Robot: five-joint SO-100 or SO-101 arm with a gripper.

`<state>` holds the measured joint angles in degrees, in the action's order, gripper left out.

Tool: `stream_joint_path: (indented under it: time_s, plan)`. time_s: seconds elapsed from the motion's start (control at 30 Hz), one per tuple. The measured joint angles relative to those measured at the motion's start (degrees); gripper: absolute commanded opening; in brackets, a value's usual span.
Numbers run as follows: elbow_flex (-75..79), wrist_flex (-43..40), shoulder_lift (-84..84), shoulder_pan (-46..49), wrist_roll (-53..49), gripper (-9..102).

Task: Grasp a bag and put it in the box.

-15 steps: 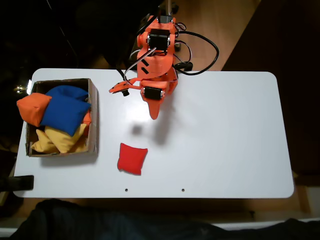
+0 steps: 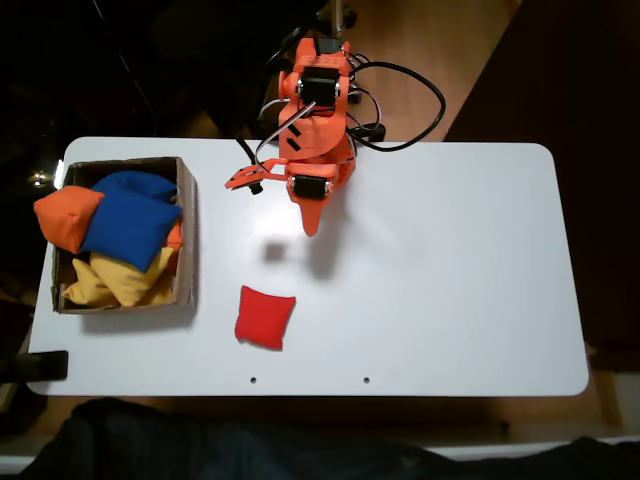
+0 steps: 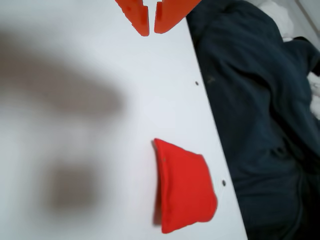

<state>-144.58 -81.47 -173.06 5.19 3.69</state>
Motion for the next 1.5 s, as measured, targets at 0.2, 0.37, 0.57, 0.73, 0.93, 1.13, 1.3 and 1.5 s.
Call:
stream_joint_path:
  time_s: [0.2, 0.37, 0.57, 0.73, 0.93, 1.13, 1.3, 1.5]
  plan:
    - [0.0, 0.5, 1.7, 0.1, 0.0, 0]
    - [0.4, 1.2, 2.5, 0.1, 0.0, 0]
    - [1.8, 1.6, 4.1, 0.1, 0.0, 0]
    - [3.0, 1.6, 5.4, 0.1, 0.0, 0]
    - [4.3, 1.6, 6.3, 0.1, 0.0, 0]
    - [5.4, 1.6, 7.1, 0.1, 0.0, 0]
    - [5.4, 1.6, 7.3, 0.1, 0.0, 0]
    - [6.1, 1.6, 7.9, 0.1, 0.0, 0]
